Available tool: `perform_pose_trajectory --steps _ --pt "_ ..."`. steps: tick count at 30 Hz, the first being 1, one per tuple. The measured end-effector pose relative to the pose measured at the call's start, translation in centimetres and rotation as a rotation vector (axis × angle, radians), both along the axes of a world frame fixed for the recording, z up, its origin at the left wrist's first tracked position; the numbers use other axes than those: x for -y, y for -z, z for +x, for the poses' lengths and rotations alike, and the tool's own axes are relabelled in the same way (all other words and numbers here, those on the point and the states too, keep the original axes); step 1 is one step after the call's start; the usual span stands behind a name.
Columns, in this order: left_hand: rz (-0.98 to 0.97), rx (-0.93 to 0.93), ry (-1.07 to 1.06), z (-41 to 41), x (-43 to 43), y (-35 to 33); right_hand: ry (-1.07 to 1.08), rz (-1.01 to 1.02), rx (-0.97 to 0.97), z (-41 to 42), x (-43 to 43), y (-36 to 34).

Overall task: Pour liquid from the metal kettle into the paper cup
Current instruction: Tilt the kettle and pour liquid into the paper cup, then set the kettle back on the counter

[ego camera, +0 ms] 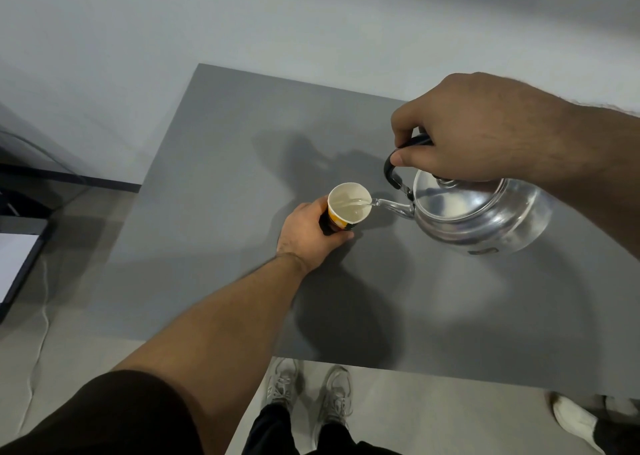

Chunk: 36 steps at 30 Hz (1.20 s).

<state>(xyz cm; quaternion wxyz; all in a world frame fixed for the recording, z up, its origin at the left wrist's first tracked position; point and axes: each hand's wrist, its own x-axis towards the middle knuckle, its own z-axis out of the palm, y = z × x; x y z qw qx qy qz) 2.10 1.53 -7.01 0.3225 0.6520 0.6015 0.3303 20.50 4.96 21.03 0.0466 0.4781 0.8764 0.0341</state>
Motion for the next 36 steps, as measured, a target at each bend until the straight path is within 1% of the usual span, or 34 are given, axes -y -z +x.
perform_pose_trajectory --steps 24,29,36 --pt "0.006 0.002 0.009 0.0 -0.1 0.0 0.002 0.000 -0.011 0.2 -0.1 0.7" --pt "0.015 0.002 0.013 -0.1 -0.1 0.0 0.072 -0.061 -0.110 2.0 0.1 1.3" --pt "0.003 -0.009 0.005 -0.1 0.0 0.1 0.240 -0.136 -0.333 5.6 0.3 2.8"
